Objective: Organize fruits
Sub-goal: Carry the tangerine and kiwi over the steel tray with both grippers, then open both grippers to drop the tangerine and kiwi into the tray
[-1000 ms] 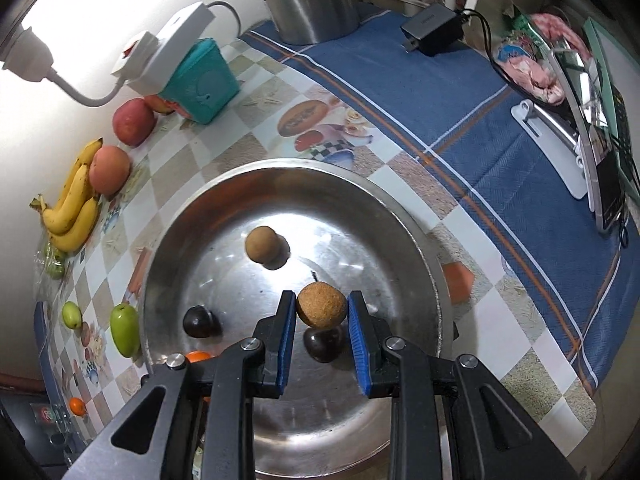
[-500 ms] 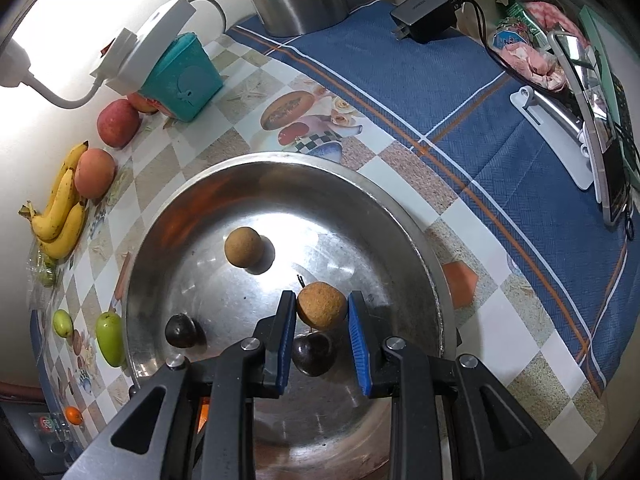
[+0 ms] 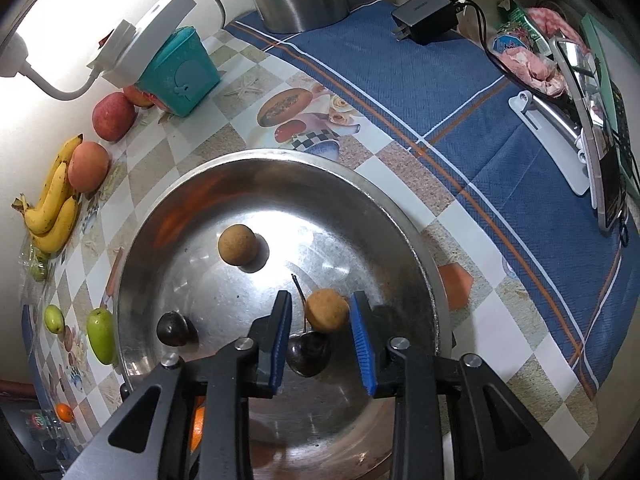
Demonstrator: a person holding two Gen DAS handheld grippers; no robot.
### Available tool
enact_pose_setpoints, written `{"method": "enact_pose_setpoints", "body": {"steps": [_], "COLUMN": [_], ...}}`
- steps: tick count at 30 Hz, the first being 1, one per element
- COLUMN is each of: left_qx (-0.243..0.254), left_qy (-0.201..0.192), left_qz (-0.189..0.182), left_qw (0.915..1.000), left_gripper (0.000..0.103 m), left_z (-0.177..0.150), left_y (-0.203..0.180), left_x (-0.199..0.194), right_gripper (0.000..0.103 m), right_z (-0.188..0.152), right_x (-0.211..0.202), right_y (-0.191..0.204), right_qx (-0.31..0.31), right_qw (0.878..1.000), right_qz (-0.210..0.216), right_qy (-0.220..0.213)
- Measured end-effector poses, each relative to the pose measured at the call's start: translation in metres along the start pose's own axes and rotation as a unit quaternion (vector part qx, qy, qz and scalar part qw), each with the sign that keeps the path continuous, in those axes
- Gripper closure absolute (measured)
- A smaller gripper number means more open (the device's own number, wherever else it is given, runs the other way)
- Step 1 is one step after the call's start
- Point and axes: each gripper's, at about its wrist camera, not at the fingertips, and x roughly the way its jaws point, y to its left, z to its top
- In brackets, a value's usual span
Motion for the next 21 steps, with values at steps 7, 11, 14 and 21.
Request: {"method": "enact_pose_setpoints", "body": {"steps": [7,11,14,21], "left_qx": [-0.002,-0.005,-0.009,-0.037], "left_qy": [-0.003,-0.005,-0.011,-0.025], "left_qz": [-0.005,-0.007,-0.011,-0.016], "left_qw": [1.0,0.9999,0.9998,0.9989], "left_gripper": [0.059,0.058,0.058,0.058], "left_z": [0.0,0.001,0.002,0.006], "left_y": [-0.001,0.001,0.003,0.02], "left_x": [-0.001,-0.004,-0.009,-0.019], "right_gripper": [0.061,0.061,0.061,0.061], "right_z": [0.001,0.002,0.002,0.001], "right_x": [-0.003,-0.005,-0.007,-0.009], "right_y": [0.002,0.001,0.0,0.001], "right_qx": [-0.005,-0.004,-0.004,-0.006], "right_qw": [1.0,1.0,1.0,1.0], "right_qz": [-0.001,-0.001,-0.002,-0.001], "right_qy": [-0.005,-0.007,-0.01,-0.011]}}
